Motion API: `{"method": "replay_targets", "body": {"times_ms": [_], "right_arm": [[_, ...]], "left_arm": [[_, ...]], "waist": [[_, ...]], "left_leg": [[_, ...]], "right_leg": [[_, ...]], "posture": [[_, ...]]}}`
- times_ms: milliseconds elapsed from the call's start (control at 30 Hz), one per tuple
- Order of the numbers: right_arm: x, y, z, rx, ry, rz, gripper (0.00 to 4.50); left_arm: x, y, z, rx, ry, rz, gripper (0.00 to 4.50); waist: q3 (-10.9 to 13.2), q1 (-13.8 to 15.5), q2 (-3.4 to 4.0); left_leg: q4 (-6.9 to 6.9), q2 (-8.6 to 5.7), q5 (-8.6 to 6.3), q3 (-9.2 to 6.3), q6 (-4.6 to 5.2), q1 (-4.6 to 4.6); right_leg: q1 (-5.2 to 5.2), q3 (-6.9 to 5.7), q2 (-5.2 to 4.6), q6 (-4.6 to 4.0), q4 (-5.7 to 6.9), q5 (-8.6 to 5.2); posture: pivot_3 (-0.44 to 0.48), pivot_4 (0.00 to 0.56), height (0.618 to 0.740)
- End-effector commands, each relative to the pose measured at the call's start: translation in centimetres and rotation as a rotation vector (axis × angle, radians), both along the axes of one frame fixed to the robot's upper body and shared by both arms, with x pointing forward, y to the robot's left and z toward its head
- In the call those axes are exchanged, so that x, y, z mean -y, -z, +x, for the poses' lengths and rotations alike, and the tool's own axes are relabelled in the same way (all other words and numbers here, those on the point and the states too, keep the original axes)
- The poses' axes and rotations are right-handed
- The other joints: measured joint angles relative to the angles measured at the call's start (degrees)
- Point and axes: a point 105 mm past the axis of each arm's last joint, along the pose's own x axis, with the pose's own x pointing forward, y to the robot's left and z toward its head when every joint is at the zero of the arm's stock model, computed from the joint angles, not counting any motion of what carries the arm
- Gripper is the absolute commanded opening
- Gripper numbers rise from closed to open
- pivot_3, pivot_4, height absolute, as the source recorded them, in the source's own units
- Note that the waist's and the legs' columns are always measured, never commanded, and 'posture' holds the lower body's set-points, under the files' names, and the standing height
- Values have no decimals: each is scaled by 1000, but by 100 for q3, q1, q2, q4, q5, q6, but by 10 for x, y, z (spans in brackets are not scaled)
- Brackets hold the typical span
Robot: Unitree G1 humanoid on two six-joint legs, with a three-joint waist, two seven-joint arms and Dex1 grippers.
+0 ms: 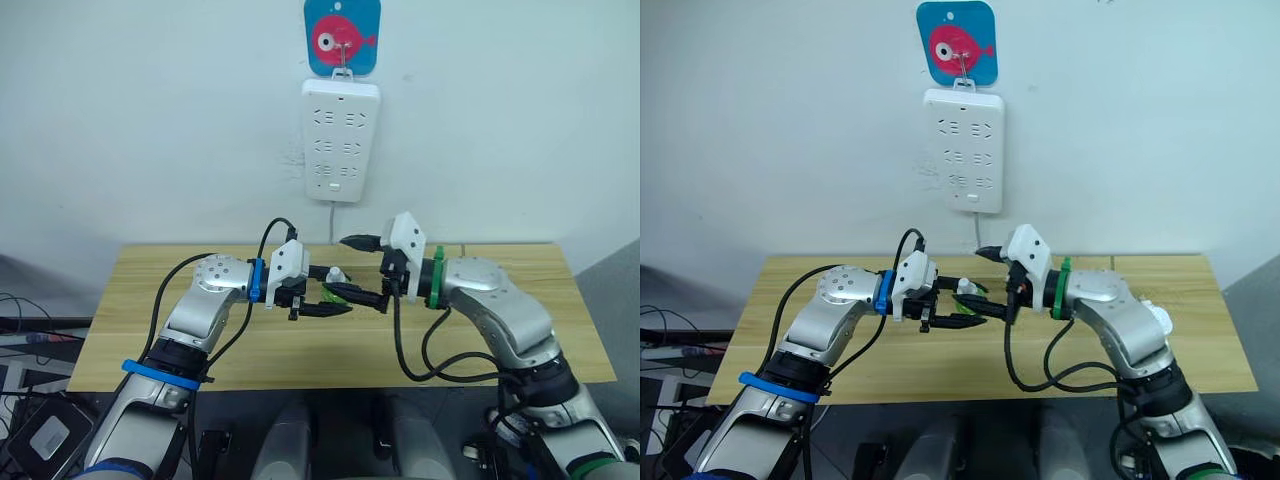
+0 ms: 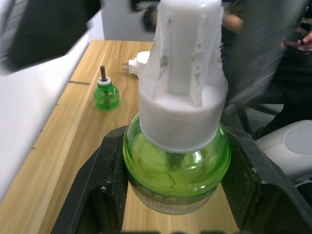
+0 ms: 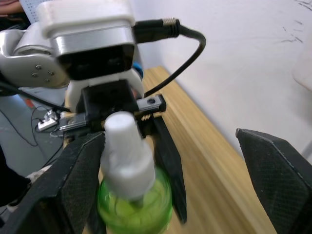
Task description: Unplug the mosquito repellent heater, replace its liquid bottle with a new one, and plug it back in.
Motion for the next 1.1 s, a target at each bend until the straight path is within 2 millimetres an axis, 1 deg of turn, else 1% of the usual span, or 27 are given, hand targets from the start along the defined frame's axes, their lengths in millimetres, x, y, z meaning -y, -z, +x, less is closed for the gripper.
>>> {"method": "replay_targets", "body": {"times_ms": [33, 100, 367, 500, 567, 667, 933, 1033, 1100], "right_arm": [[5, -5, 5, 65, 37, -9, 4470], [10, -6, 4, 66, 41, -15, 4470], [48, -14, -9, 25, 41, -45, 4470], [56, -15, -12, -4, 24, -54, 4470], [51, -19, -17, -39, -15, -22, 4470], [34, -25, -25, -77, -71, 32, 4470], [-4, -36, -29, -89, -95, 120, 4470], [-9, -36, -24, -67, -69, 113, 4470], [-10, -32, -16, -34, -28, 91, 4470]], "left_arm": [[5, -7, -3, 44, 29, -17, 2259], [5, -7, -2, 44, 28, -17, 2259], [0, -6, -1, 43, 18, -8, 2259], [-2, -6, 0, 42, 16, -3, 2259], [-2, -6, 1, 42, 16, -2, 2259], [-2, -7, 2, 44, 18, -1, 2259], [0, -7, 3, 45, 23, -1, 2259], [1, -8, 2, 45, 23, -4, 2259], [2, -8, 2, 46, 24, -7, 2259]], "waist": [[0, 9, 0], [0, 7, 0], [0, 7, 0], [0, -7, 0], [0, -21, 0], [0, -22, 0], [0, -18, 0], [0, -17, 0], [0, -18, 0]], "left_leg": [[0, -1, 0, -1, 0, -1], [0, -2, 0, 0, 0, -2], [0, -2, 0, 4, 0, 0], [0, 2, 0, 3, 1, 0], [-1, 7, -1, 7, 1, 1], [-1, 10, -1, 6, 2, 2], [0, 5, -1, 1, 1, 1], [0, 3, 0, 0, 1, 0], [0, 2, 0, 0, 1, 0]], "right_leg": [[0, -1, 0, 0, -1, 0], [0, 0, 0, 0, -2, 0], [1, 1, -1, 0, 0, 0], [1, 2, -1, 0, 0, 0], [0, 2, -1, 0, 0, 0], [0, 2, 0, 0, 3, 0], [0, 1, -1, 0, 1, 0], [0, 1, -1, 0, 1, 0], [0, 1, -1, 0, 1, 0]], "posture": [[68, 210, 740], [68, 209, 740], [59, 213, 740], [52, 218, 740], [50, 219, 740], [49, 222, 740], [55, 228, 740], [58, 229, 740], [58, 229, 740]]}}
